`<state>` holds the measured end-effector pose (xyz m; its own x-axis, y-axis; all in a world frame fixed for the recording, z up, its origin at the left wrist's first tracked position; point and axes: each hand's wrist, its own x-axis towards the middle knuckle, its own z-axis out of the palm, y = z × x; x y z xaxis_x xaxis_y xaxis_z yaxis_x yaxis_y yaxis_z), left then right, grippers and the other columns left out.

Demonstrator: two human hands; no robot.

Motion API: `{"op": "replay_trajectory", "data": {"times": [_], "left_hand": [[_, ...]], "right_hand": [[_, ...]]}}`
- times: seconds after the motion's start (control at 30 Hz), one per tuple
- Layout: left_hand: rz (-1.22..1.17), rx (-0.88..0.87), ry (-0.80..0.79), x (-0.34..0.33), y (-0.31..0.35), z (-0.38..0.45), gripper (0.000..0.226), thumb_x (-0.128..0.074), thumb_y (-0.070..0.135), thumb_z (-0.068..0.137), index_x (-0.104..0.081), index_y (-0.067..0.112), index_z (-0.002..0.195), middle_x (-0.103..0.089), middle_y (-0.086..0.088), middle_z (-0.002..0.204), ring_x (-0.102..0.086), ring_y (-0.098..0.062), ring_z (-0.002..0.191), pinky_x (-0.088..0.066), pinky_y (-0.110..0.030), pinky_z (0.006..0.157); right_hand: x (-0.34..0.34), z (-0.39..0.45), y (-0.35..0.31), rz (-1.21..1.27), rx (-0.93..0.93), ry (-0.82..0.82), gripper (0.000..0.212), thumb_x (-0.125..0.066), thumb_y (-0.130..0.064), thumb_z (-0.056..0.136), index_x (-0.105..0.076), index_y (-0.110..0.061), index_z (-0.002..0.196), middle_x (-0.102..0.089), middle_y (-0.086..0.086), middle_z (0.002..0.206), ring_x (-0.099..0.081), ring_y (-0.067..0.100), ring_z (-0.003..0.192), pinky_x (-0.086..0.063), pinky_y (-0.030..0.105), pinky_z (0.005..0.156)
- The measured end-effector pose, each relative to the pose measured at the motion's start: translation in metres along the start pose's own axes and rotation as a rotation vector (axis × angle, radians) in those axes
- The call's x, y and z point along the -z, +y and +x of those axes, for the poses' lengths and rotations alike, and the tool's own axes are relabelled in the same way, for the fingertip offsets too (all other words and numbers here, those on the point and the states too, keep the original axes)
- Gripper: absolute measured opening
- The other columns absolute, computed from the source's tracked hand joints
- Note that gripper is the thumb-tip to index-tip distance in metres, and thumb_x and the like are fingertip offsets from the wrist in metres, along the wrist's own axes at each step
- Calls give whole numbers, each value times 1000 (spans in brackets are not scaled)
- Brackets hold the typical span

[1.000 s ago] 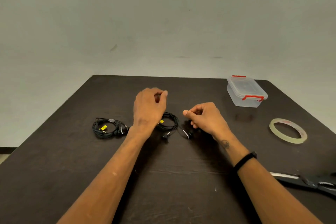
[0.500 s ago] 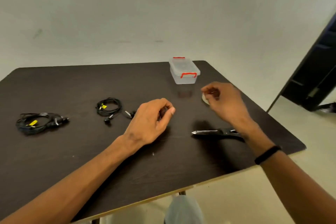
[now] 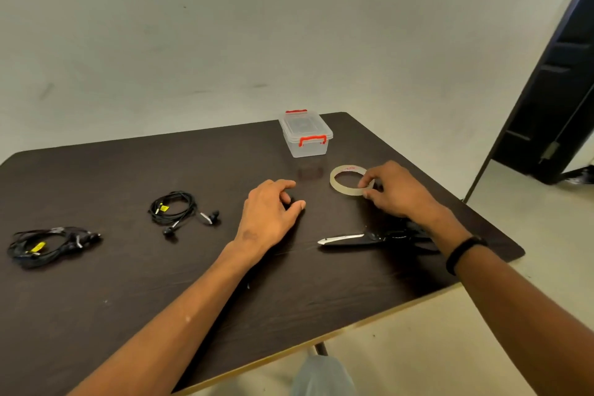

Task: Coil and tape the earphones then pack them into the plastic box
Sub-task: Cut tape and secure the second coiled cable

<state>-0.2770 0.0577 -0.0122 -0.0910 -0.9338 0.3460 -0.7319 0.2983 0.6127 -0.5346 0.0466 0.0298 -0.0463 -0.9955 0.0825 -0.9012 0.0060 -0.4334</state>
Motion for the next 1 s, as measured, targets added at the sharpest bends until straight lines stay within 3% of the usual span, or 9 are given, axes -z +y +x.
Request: {"op": "replay_trajectory", "data": {"times": [0.1, 0.17, 0.23, 0.37, 0.47, 0.63, 0.73, 1.0], "left_hand": [[-113, 43, 20, 4, -3, -2, 45, -80, 32, 91, -69, 22, 134, -67, 7, 97, -63, -6, 72, -54, -17, 82], [-177, 57, 44, 9, -6, -4, 44, -80, 30, 91, -69, 22, 133, -69, 5, 98, -65, -7, 73, -49, -6, 73], [-251, 74, 72, 14, -11, -9, 44, -81, 27, 90, -70, 22, 132, -69, 4, 99, -65, -6, 72, -49, -4, 71], [-376, 105, 118, 27, -21, -19, 47, -83, 25, 89, -69, 22, 134, -70, 6, 103, -73, -12, 75, -62, -23, 74], [-433, 123, 186, 40, -30, -16, 43, -80, 20, 91, -67, 20, 132, -71, 3, 105, -75, -16, 76, -61, -20, 63], [-508, 141, 171, 57, -48, -11, 41, -69, 13, 100, -62, 13, 140, -70, -2, 109, -76, -16, 75, -63, -25, 66], [-486, 100, 138, 59, -56, -13, 41, -63, 7, 102, -59, 13, 143, -66, -2, 117, -76, -17, 78, -63, -25, 68], [-426, 22, 130, 61, -53, -15, 31, -61, 6, 103, -67, 12, 133, -67, -3, 119, -76, -17, 76, -64, -31, 64]], "right_hand": [[-9, -8, -15, 36, 28, 4, 20, -78, -27, 92, -69, -42, 83, -65, 6, 112, -63, 30, 104, -56, 51, 94], [-15, -16, -29, 114, 52, 11, 16, -76, -28, 93, -72, -41, 86, -66, 4, 118, -61, 30, 110, -54, 44, 91], [-19, -23, -42, 226, 61, 40, 8, -75, -28, 94, -76, -36, 92, -68, 2, 119, -62, 25, 109, -48, 32, 84], [-28, -35, -73, 374, 102, 30, 9, -73, -30, 97, -76, -29, 105, -64, -8, 113, -60, 2, 85, -39, 18, 65], [-39, -32, -94, 432, 128, 33, 10, -72, -33, 97, -76, -29, 106, -66, -6, 117, -62, 1, 85, -41, 17, 63], [-60, -30, -112, 443, 199, 47, 9, -73, -33, 96, -73, -31, 105, -61, -9, 121, -59, 7, 106, -38, 11, 75], [-75, -33, -112, 416, 302, 91, 11, -75, -28, 94, -71, -32, 103, -61, -14, 117, -57, 7, 109, -43, 19, 86], [-79, -40, -113, 322, 403, 111, 17, -76, -17, 94, -71, -24, 109, -62, -6, 121, -53, 11, 114, -37, 7, 84]]}}
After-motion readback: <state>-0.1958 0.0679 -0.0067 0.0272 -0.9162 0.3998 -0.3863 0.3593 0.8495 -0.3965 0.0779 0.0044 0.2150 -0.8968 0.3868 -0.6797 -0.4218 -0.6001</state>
